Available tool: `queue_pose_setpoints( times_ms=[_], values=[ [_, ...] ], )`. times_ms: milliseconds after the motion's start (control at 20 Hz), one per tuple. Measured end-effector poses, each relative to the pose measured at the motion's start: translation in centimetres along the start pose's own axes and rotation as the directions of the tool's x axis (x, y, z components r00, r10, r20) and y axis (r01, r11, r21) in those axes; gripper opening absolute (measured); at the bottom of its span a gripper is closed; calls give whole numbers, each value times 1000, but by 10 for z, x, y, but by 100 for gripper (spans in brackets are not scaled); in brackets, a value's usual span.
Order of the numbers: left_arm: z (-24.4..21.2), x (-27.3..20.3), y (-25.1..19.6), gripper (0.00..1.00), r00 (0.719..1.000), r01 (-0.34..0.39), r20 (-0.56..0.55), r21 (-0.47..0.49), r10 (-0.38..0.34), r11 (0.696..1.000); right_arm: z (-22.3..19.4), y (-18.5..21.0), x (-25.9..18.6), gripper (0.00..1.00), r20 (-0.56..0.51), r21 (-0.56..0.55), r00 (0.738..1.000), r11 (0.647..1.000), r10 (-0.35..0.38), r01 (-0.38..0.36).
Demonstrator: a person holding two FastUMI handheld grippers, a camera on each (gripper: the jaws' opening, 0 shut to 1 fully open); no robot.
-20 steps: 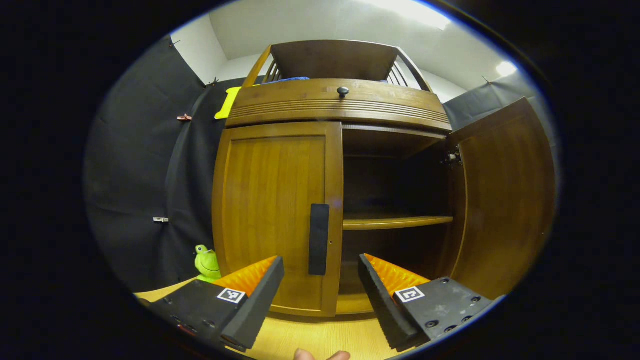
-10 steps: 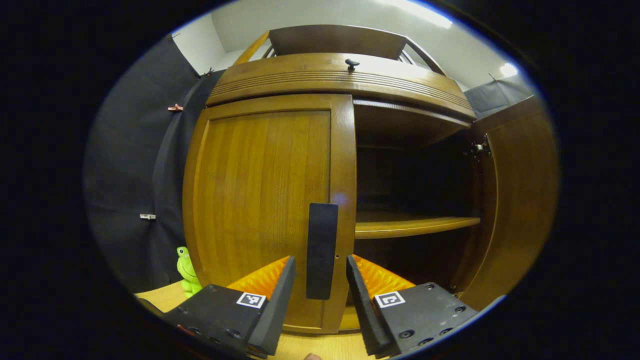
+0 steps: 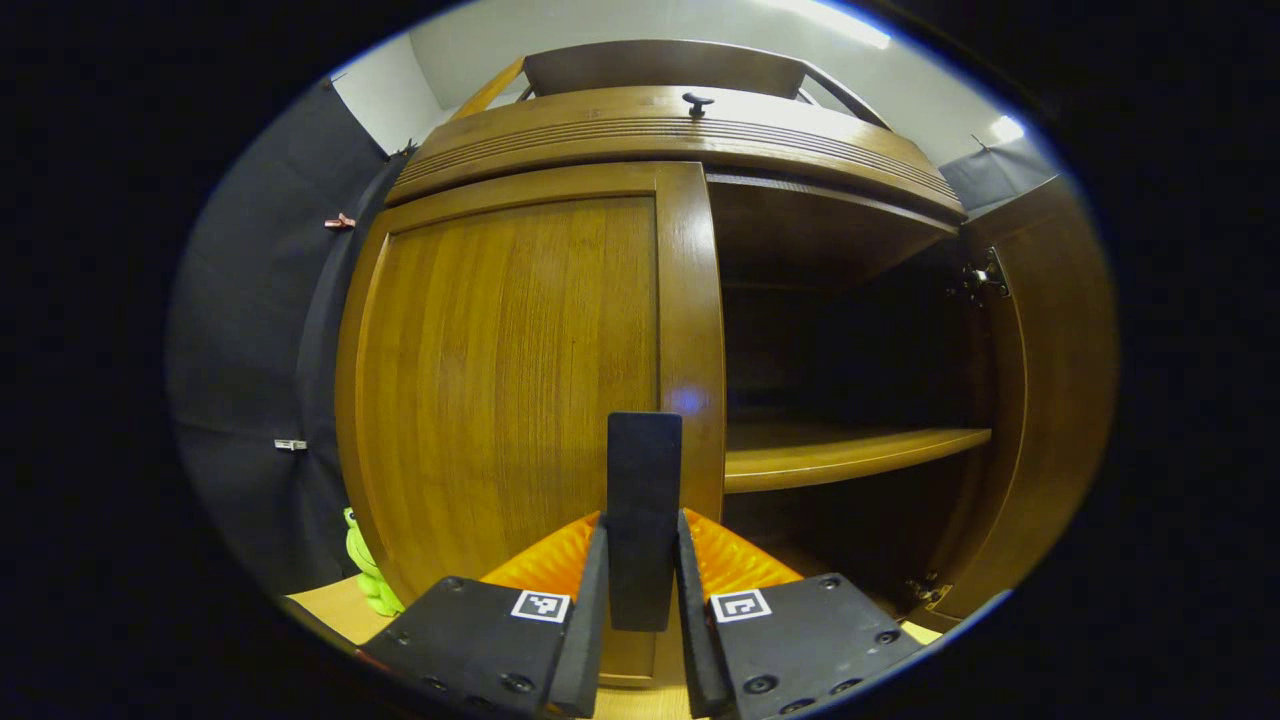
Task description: Open the right door of the double-door shoe cabinet with the right hand, and open the left door with the left hand.
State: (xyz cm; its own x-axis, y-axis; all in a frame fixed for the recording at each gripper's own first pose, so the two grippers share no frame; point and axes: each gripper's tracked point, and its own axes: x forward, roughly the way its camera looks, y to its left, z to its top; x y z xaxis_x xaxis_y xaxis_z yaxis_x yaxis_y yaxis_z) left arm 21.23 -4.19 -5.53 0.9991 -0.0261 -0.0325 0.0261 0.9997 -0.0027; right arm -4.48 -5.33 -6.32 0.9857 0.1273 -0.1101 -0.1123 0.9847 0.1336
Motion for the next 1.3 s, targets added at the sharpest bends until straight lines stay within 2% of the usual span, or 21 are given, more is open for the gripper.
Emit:
queue_pose_setpoints(
  times_ms=[150, 300, 500, 900, 950, 1000, 1100, 1300],
  values=[
    [-9, 4, 0, 36, 1000, -3, -24, 28, 3, 1000, 3, -3, 0, 98, -2, 6, 1000, 1000, -9, 9],
    [-12, 4, 1, 38, 998, 0, -61, -7, -1, 1000, 3, -4, -3, 98, 4, 6, 1000, 1000, -19, 19],
    [-8, -5, 2, 30, 998, 5, -65, 13, -4, 1000, 9, -4, -8, 98, 19, -9, 999, 1000, -26, 26],
    [0, -80, 28, 28, 998, 12, -56, -14, -13, 1000, 21, -9, 3, 98, 38, -14, 998, 998, -58, 59],
    [2, -93, 33, 28, 999, 7, -51, -20, -8, 1000, 21, -10, 4, 98, 38, -15, 997, 998, -65, 65],
    [2, -105, 39, 24, 999, 0, -49, -23, -2, 1000, 21, -11, 5, 98, 37, -15, 997, 997, -69, 70],
    [4, -126, 53, 24, 999, -18, -47, -15, 17, 1000, 18, -13, 6, 100, 31, -21, 996, 997, -80, 80],
    [7, -160, 84, 22, 998, -57, -41, -17, 56, 998, 19, -9, 5, 98, 32, -19, 996, 996, -85, 85]
  ],
)
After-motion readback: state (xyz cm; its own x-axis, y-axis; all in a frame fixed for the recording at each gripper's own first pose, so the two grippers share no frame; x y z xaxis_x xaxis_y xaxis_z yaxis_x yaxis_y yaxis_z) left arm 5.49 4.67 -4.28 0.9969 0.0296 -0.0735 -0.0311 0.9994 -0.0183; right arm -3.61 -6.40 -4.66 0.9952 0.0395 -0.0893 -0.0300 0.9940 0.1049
